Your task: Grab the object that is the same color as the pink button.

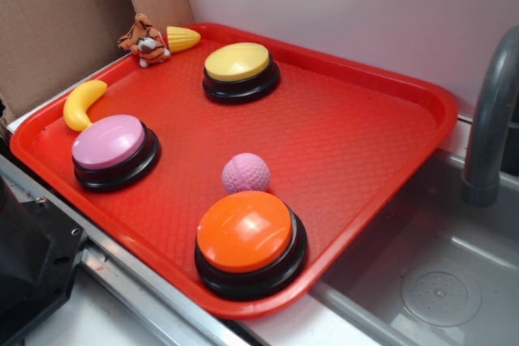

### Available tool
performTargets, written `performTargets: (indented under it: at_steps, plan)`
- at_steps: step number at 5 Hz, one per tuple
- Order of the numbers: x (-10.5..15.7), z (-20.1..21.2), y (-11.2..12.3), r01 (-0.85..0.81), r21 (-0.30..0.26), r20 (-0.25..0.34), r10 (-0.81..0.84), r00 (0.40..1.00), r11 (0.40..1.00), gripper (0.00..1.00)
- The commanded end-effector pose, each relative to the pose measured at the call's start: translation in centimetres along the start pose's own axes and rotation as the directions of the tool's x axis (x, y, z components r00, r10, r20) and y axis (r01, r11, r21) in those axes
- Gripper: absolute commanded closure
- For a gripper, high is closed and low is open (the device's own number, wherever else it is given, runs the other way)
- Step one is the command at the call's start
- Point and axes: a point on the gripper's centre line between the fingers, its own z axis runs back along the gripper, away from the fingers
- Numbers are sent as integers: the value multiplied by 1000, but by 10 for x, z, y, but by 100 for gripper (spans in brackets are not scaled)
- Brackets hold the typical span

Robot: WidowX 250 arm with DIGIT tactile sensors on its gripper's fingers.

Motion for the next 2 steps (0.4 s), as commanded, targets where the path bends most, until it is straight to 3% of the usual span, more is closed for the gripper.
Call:
performTargets:
  at_steps: [1, 2]
  plan:
    - [0, 0, 0, 0, 0, 0, 0, 1000, 1000, 0]
    - [5, -4, -8, -15, -54, 21, 16, 1000, 998, 0]
